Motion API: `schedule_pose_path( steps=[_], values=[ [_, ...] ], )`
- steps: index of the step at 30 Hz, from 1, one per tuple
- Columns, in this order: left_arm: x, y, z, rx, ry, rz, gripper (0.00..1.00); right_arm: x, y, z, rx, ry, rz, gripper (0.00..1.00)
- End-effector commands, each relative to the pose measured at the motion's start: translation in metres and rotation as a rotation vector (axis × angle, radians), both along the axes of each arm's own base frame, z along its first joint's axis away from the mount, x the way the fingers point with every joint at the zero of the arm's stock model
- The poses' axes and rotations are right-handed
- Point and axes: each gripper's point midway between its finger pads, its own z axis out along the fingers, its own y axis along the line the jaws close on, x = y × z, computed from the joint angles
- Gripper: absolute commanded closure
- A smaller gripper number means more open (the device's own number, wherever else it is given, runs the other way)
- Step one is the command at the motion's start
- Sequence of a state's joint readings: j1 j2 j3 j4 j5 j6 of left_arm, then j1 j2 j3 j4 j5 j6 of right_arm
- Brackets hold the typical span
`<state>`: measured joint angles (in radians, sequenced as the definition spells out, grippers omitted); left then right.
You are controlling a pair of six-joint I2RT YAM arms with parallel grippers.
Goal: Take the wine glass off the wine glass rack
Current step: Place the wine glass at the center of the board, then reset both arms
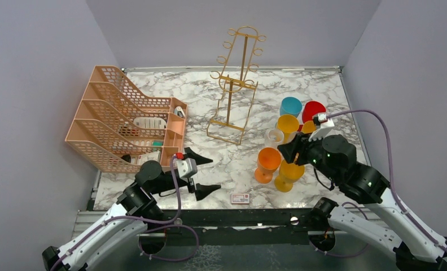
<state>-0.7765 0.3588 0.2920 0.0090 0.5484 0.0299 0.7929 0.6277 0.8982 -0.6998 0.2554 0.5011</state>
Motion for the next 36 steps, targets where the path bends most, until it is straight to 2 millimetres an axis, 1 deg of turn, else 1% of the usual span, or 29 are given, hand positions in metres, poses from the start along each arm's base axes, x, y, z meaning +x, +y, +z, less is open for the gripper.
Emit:
schedule_pose_path(
  steps=[1, 4, 5, 8, 11, 13, 15, 17, 18, 21, 23, 25, 26, 28, 30, 31, 32, 34, 36],
  values=[
    [0.036, 0.010, 0.045, -0.061, -0.021, 0.214, 0.01, 0.019, -0.006, 0.066, 0.090, -0.278, -0.042, 0.42],
    [0.057, 0.016, 0.064, -0.054, -0.008, 0.329, 0.01, 0.027, -0.009, 0.084, 0.093, -0.396, -0.058, 0.33],
    [0.066, 0.019, 0.074, -0.053, -0.001, 0.380, 0.01, 0.029, -0.011, 0.089, 0.088, -0.424, -0.069, 0.31],
    [0.092, 0.028, 0.081, 0.004, 0.032, 0.521, 0.01, 0.039, -0.017, 0.100, 0.020, -0.516, -0.097, 0.23],
    [0.115, 0.045, 0.087, 0.021, 0.061, 0.693, 0.01, 0.052, -0.027, 0.103, -0.067, -0.551, -0.163, 0.15],
    [0.127, 0.063, 0.093, -0.014, 0.081, 0.825, 0.01, 0.062, -0.037, 0.098, -0.136, -0.540, -0.235, 0.11],
    [0.132, 0.078, 0.100, -0.056, 0.086, 0.915, 0.01, 0.072, -0.038, 0.087, -0.206, -0.520, -0.268, 0.04],
    [0.133, 0.087, 0.107, -0.077, 0.092, 0.959, 0.01, 0.076, -0.036, 0.081, -0.245, -0.468, -0.274, 0.01],
    [0.134, 0.090, 0.108, -0.069, 0.098, 0.972, 0.01, 0.078, -0.034, 0.081, -0.244, -0.445, -0.271, 0.00],
    [0.137, 0.096, 0.107, -0.015, 0.115, 1.011, 0.01, 0.084, -0.025, 0.075, -0.225, -0.392, -0.219, 0.00],
    [0.140, 0.099, 0.106, 0.020, 0.126, 1.027, 0.01, 0.093, -0.025, 0.073, -0.200, -0.349, -0.191, 0.00],
    [0.145, 0.100, 0.105, 0.055, 0.133, 1.039, 0.01, 0.108, -0.036, 0.069, -0.171, -0.288, -0.167, 0.00],
    [0.148, 0.103, 0.107, 0.062, 0.136, 1.049, 0.01, 0.115, -0.042, 0.067, -0.148, -0.255, -0.151, 0.00],
    [0.155, 0.112, 0.114, 0.069, 0.133, 1.075, 0.01, 0.126, -0.058, 0.070, -0.117, -0.216, -0.172, 0.01],
    [0.162, 0.122, 0.126, 0.063, 0.130, 1.087, 0.01, 0.130, -0.065, 0.087, -0.096, -0.227, -0.207, 0.00],
    [0.166, 0.130, 0.132, 0.062, 0.134, 1.099, 0.01, 0.129, -0.066, 0.099, -0.088, -0.247, -0.217, 0.01],
    [0.171, 0.141, 0.143, 0.042, 0.145, 1.131, 0.01, 0.127, -0.067, 0.116, -0.089, -0.281, -0.214, 0.00],
    [0.169, 0.149, 0.173, -0.004, 0.129, 1.139, 0.01, 0.116, -0.070, 0.155, -0.113, -0.375, -0.192, 0.00],
    [0.161, 0.155, 0.210, -0.077, 0.083, 1.151, 0.01, 0.101, -0.080, 0.190, -0.142, -0.472, -0.209, 0.00]
  ],
)
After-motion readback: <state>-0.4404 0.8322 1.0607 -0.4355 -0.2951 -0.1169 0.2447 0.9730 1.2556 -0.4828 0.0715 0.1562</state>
